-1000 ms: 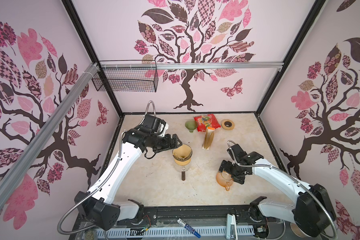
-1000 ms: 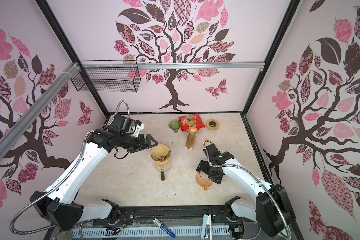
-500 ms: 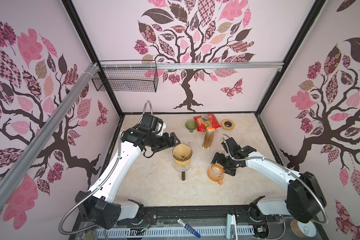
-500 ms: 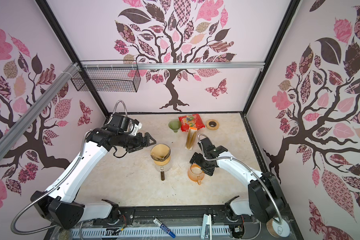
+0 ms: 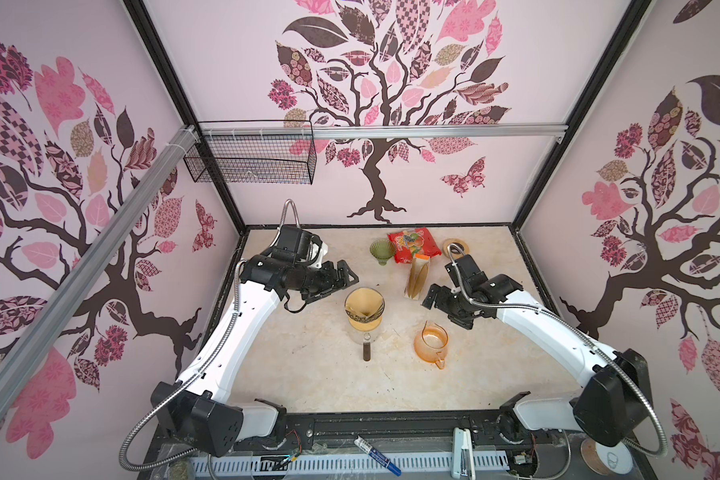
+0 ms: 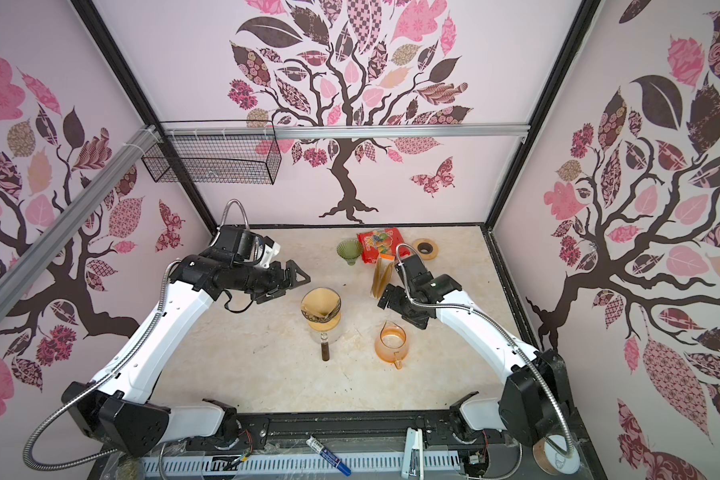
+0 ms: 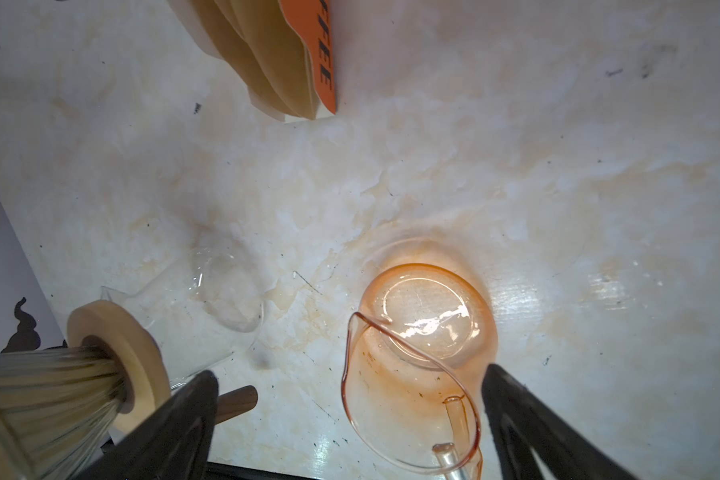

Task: Place the coffee filter in the dripper
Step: 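Raise the right gripper and move it toward the wooden ring beyond the jug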

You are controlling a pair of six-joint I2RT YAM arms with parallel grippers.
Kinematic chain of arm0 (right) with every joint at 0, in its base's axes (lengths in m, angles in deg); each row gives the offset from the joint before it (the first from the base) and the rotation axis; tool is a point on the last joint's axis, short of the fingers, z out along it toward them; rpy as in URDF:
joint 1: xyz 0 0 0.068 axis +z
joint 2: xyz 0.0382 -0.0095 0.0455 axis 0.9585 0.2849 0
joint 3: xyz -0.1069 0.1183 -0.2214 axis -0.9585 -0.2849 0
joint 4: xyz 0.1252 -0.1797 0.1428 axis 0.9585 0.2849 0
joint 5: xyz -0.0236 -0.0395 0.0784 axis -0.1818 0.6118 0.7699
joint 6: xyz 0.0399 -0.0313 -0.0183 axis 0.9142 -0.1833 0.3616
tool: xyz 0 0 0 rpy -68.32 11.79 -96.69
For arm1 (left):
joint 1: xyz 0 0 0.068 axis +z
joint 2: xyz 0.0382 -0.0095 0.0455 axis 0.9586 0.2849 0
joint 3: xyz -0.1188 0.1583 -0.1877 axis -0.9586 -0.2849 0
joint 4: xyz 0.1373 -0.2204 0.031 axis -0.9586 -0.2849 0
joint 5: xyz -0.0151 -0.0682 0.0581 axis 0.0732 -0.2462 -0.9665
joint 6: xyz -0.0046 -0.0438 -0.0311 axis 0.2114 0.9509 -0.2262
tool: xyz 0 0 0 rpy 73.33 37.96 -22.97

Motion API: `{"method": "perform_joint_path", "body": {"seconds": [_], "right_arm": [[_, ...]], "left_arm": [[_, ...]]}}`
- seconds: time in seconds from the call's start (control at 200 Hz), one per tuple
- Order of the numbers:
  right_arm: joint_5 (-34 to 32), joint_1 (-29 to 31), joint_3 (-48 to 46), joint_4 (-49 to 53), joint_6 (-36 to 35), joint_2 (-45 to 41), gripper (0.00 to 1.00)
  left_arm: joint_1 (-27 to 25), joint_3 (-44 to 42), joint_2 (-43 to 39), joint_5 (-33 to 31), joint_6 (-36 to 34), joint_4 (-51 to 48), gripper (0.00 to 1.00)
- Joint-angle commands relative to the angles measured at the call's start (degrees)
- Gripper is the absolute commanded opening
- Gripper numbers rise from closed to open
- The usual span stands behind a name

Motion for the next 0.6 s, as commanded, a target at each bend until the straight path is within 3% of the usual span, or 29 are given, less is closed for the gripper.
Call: {"method": "perform_joint_path", "body": {"seconds": [0.0,0.31,0.59], "right_arm": [[-2.84,0.35,5.96,3.92,-6.26,-0.94,1.00],[-5.02,0.26,14.04,5.37,-17.62,-0.48,1.00],[0.08,0.22,11.63,2.80,-18.20,-5.09,1.00]], "left_arm": [[0.49,-1.02,0.00,1.36,3.39,4.64,0.97],[0.93,-3.56,5.89,1.55,16.18,16.64,0.97],[4.23,-5.67,13.60,2.69,25.67,27.33,0.97]]}}
